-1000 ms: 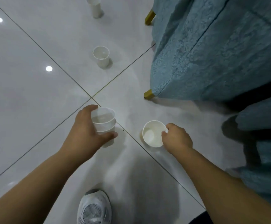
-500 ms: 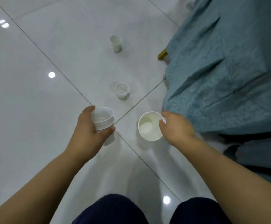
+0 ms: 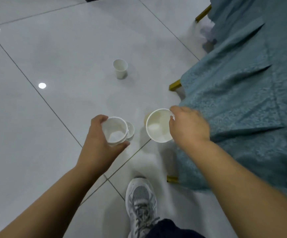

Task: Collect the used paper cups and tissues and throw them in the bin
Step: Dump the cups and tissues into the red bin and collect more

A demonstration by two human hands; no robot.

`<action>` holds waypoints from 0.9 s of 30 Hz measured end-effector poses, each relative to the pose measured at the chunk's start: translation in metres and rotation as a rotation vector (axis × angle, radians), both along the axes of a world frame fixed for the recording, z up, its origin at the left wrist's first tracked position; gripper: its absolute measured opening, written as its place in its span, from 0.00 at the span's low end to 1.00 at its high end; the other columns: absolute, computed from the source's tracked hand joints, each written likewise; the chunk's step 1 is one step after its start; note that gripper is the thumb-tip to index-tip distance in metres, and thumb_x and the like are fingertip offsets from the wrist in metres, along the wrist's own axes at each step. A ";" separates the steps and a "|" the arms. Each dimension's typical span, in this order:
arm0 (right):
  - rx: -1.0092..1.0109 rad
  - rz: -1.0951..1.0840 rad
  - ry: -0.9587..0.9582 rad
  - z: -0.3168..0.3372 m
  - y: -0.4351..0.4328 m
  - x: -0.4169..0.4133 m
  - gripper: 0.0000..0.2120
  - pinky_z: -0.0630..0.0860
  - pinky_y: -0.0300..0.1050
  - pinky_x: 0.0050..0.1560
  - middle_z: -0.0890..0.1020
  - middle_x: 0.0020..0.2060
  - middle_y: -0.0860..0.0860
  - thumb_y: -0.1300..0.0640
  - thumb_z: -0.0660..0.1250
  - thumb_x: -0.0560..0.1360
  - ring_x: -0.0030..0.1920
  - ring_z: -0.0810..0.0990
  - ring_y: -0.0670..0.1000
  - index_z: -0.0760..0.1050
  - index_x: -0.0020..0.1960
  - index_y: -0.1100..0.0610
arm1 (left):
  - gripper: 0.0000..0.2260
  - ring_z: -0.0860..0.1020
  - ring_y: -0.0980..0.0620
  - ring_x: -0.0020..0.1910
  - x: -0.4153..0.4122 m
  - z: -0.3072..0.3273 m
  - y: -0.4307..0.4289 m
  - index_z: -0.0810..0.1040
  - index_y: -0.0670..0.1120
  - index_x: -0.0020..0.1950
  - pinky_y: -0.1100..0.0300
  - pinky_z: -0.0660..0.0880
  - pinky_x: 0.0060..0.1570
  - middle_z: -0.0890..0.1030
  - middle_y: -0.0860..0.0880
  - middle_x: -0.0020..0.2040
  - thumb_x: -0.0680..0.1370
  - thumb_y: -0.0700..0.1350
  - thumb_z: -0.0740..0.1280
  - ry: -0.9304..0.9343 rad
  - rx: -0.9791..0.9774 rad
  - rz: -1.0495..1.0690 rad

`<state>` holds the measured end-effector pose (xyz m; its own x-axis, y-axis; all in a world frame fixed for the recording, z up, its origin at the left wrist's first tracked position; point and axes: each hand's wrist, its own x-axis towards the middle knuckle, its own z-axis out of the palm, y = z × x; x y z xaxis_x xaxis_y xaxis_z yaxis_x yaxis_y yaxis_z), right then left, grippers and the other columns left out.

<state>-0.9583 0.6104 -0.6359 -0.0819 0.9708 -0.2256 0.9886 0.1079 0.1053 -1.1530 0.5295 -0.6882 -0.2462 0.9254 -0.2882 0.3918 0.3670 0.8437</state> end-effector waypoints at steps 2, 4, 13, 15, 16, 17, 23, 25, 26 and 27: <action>0.009 -0.026 -0.009 -0.011 0.012 0.004 0.13 0.72 0.50 0.46 0.76 0.57 0.54 0.58 0.56 0.79 0.56 0.74 0.60 0.70 0.62 0.53 | 0.34 0.71 0.53 0.54 0.003 -0.017 0.018 0.58 0.59 0.60 0.58 0.70 0.50 0.68 0.55 0.56 0.65 0.51 0.79 0.009 0.019 -0.011; 0.013 -0.070 0.000 -0.018 0.022 0.011 0.13 0.72 0.51 0.48 0.77 0.57 0.55 0.58 0.56 0.79 0.56 0.74 0.60 0.71 0.62 0.54 | 0.35 0.71 0.51 0.57 0.007 -0.031 0.033 0.60 0.58 0.62 0.55 0.72 0.53 0.68 0.55 0.57 0.65 0.52 0.79 0.025 0.037 -0.028; -0.025 -0.131 0.031 -0.034 0.022 0.021 0.12 0.74 0.50 0.45 0.78 0.52 0.54 0.54 0.56 0.80 0.50 0.75 0.58 0.72 0.61 0.53 | 0.36 0.69 0.46 0.62 0.028 -0.100 0.057 0.63 0.49 0.69 0.57 0.69 0.55 0.69 0.50 0.66 0.67 0.48 0.78 0.091 -0.021 -0.182; -0.030 -0.129 0.056 -0.036 0.024 0.018 0.12 0.75 0.52 0.47 0.78 0.52 0.54 0.54 0.57 0.80 0.50 0.76 0.58 0.73 0.60 0.54 | 0.35 0.70 0.45 0.61 0.028 -0.110 0.054 0.62 0.49 0.70 0.56 0.70 0.53 0.67 0.49 0.67 0.68 0.46 0.77 0.113 -0.050 -0.226; -0.031 -0.124 0.064 -0.036 0.026 0.017 0.11 0.75 0.52 0.47 0.78 0.51 0.54 0.54 0.57 0.80 0.50 0.76 0.57 0.73 0.59 0.54 | 0.35 0.71 0.43 0.60 0.028 -0.114 0.052 0.62 0.49 0.70 0.54 0.72 0.53 0.66 0.48 0.68 0.69 0.45 0.77 0.125 -0.057 -0.252; -0.030 -0.114 0.071 -0.037 0.028 0.016 0.11 0.75 0.52 0.46 0.78 0.51 0.55 0.54 0.57 0.80 0.49 0.76 0.57 0.73 0.58 0.54 | 0.35 0.72 0.43 0.59 0.028 -0.116 0.051 0.62 0.48 0.70 0.53 0.73 0.52 0.65 0.48 0.68 0.69 0.43 0.76 0.133 -0.056 -0.270; -0.029 -0.096 0.126 -0.034 0.042 0.003 0.12 0.76 0.52 0.47 0.79 0.52 0.55 0.55 0.57 0.80 0.50 0.76 0.58 0.74 0.60 0.54 | 0.33 0.73 0.44 0.59 0.026 -0.108 0.058 0.61 0.49 0.71 0.56 0.73 0.51 0.67 0.47 0.67 0.71 0.43 0.74 0.123 -0.076 -0.283; -0.037 -0.109 0.131 -0.031 0.053 -0.003 0.12 0.76 0.51 0.46 0.79 0.53 0.55 0.54 0.57 0.80 0.51 0.76 0.58 0.74 0.61 0.53 | 0.34 0.73 0.45 0.60 0.019 -0.093 0.068 0.60 0.50 0.71 0.54 0.74 0.53 0.67 0.48 0.68 0.71 0.44 0.74 0.116 -0.082 -0.258; -0.051 -0.117 0.132 -0.029 0.059 -0.006 0.12 0.76 0.50 0.45 0.79 0.53 0.55 0.54 0.57 0.80 0.51 0.76 0.58 0.74 0.61 0.53 | 0.35 0.72 0.46 0.60 0.014 -0.082 0.074 0.60 0.50 0.71 0.55 0.73 0.53 0.66 0.48 0.68 0.71 0.45 0.75 0.118 -0.085 -0.237; -0.069 -0.127 0.137 -0.026 0.065 -0.010 0.12 0.76 0.50 0.45 0.78 0.53 0.55 0.54 0.57 0.80 0.51 0.76 0.58 0.73 0.61 0.53 | 0.35 0.72 0.47 0.60 0.008 -0.070 0.082 0.60 0.50 0.71 0.56 0.72 0.52 0.66 0.48 0.68 0.70 0.45 0.75 0.122 -0.089 -0.217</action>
<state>-0.9682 0.6755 -0.6619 0.0060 0.9578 -0.2873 0.9993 -0.0165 -0.0342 -1.1449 0.6115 -0.7582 -0.0826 0.9326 -0.3514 0.5660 0.3341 0.7536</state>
